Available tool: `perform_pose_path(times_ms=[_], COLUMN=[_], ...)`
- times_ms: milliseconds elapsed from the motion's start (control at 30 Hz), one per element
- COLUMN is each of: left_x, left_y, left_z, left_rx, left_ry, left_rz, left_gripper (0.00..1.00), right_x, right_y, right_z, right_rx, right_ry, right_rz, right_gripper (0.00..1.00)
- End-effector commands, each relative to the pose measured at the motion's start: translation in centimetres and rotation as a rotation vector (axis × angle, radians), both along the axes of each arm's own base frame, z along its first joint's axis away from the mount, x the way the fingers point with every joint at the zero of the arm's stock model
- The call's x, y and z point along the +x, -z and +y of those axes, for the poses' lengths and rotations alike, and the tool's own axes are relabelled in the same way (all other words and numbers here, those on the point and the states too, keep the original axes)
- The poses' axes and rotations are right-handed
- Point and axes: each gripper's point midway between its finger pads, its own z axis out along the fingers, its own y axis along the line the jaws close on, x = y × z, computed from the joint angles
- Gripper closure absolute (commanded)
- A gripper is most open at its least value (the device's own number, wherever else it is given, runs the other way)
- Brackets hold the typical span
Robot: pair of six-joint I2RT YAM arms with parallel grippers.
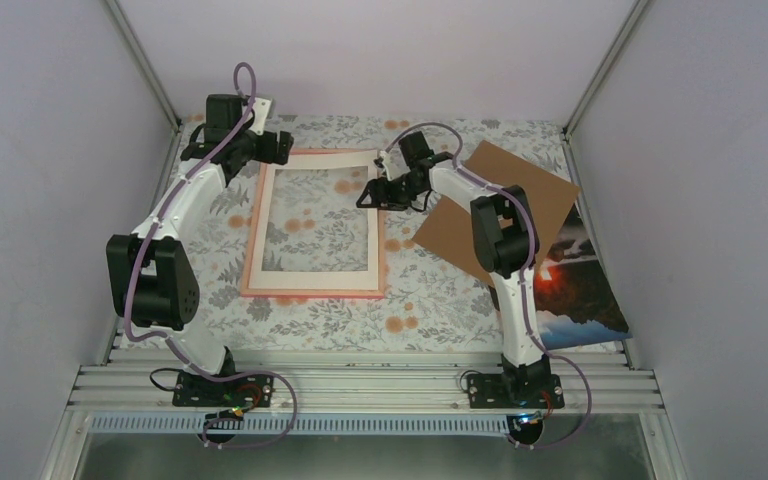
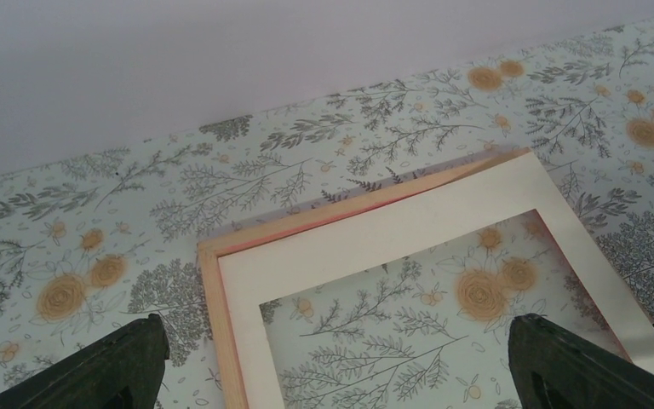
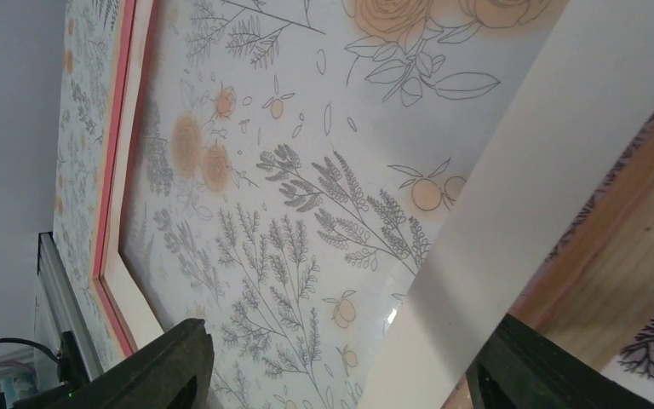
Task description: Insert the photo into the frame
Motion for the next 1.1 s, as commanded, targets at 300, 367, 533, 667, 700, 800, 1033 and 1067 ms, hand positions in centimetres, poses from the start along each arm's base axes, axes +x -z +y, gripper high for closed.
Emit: perform_pose_path(times_ms=[300, 367, 533, 667, 700, 800, 1033, 1067], left_x=[-0.7, -0.6, -0.5, -0.8, -0.9, -1.6, -3.8, -4.0], left_y=[0.3, 0.2, 0.5, 1.0, 1.2, 1.8, 2.5, 2.7], left_z=[1.2, 1.3, 1.4, 1.4, 1.4, 0.9, -4.1, -5.2], left_rx=[0.027, 0.029, 0.042, 0.053, 0.058, 0.065, 0.062, 0.058], left_ry=[-0.027, -0.028, -0.029, -0.014, -0.011, 0.042, 0.308, 0.349], left_rz=[0.002, 0.000, 0.003, 0.016, 0.022, 0.037, 0.013, 0.013], left_gripper=[0.01, 0.01, 0.01, 0.00, 0.01, 0.01, 0.06, 0.07], right_x=[0.2, -0.1, -0.9, -2.3, -2.6, -3.6, -4.0, -3.9], right_y=[-2.3, -2.2, -1.9, -3.3, -3.3, -3.4, -6.7, -7.1], right_z=[-1.2, -1.5, -1.8, -0.6, -0.3, 0.1, -2.7, -3.6], right_rx=[-0.115, -0.132, -0.144, -0.045, -0.038, -0.019, 0.002, 0.000], right_ry=[0.023, 0.031, 0.004, -0.076, -0.093, -0.123, -0.124, -0.117], right_rz=[-0.119, -0.116, -0.111, -0.134, -0.141, -0.143, -0.278, -0.287], right_gripper=[0.10, 0.10, 0.10, 0.29, 0.34, 0.41, 0.35, 0.34])
